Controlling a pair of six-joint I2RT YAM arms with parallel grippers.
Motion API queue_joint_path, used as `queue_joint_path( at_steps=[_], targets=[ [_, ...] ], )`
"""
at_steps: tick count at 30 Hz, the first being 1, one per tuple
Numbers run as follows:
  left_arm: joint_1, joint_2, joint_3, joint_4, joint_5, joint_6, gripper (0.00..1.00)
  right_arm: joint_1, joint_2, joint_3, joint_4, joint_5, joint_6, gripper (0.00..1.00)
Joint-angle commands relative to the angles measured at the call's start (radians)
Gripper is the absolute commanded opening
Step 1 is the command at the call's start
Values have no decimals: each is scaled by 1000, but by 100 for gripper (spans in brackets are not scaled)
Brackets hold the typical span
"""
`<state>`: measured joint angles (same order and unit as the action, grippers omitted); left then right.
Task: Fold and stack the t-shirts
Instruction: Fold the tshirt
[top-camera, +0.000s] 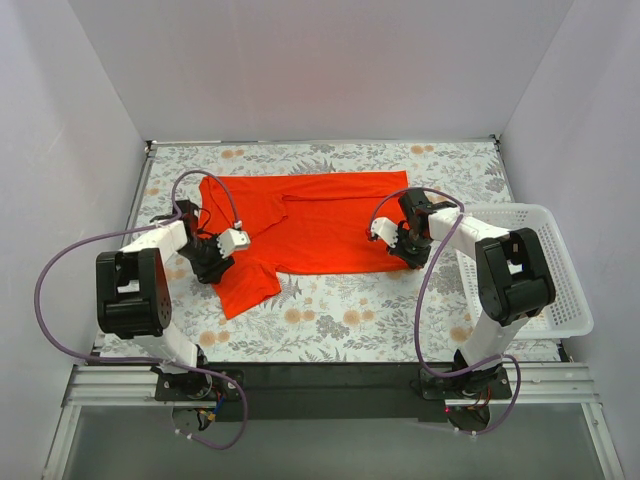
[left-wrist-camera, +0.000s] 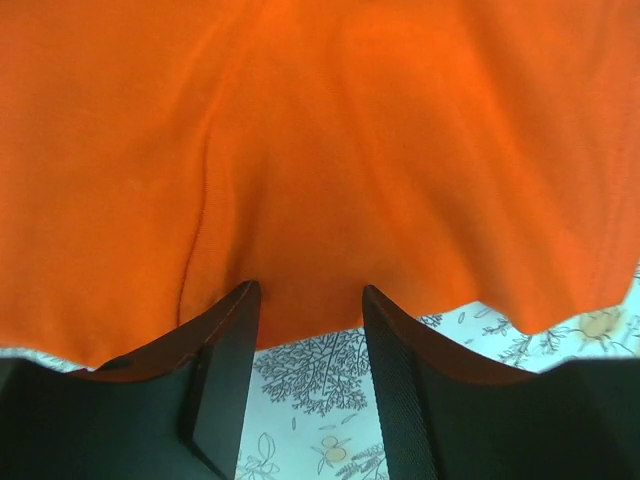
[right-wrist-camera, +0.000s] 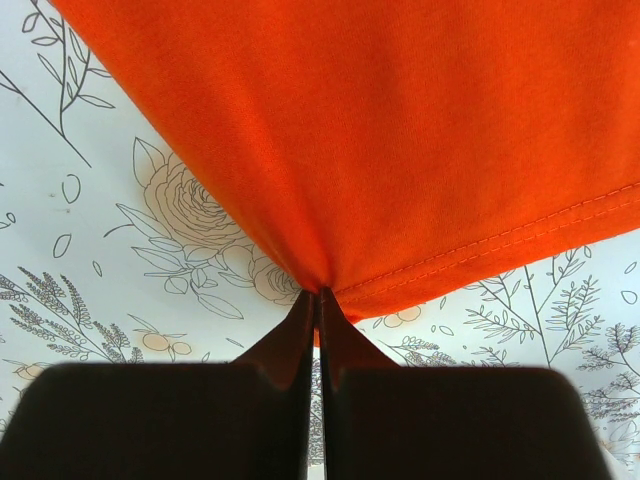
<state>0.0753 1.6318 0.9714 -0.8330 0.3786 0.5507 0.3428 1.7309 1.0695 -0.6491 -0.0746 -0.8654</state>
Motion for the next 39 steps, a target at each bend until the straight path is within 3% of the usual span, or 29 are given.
queue_joint_path(
  at_steps=[1,6,7,8,9,17,18,21,22,30,39],
  targets=[
    [0,16,-54,74,-52,63,41,2,16,18,-23,2,2,1],
    [0,-1,-120,72,-61,81,39,1,15,27,-32,6,-7,1],
    [0,-4,-135,75,-64,83,35,2,16,27,-37,1,-7,1],
    [0,-13,-141,72,-63,77,21,2,13,27,-37,-1,-9,1],
    [0,-19,-146,68,-60,75,17,2,12,26,-40,-2,-11,1],
    [-2,-147,-162,-44,-43,87,0,2,-73,-25,-83,-25,-26,1],
    [0,-164,-165,-40,-49,77,1,1,-82,-31,-84,-27,-26,1],
    [1,-176,-171,-2,-64,41,25,1,-94,-42,-90,-33,-26,1],
    [0,-179,-165,-8,-60,38,28,1,-93,-42,-90,-34,-23,1],
    [-38,-234,-80,-173,11,-11,30,2,-80,-25,-93,-34,-18,1],
    [-62,-217,-171,-78,-89,-55,29,1,-76,-25,-93,-31,-18,1]
  ],
)
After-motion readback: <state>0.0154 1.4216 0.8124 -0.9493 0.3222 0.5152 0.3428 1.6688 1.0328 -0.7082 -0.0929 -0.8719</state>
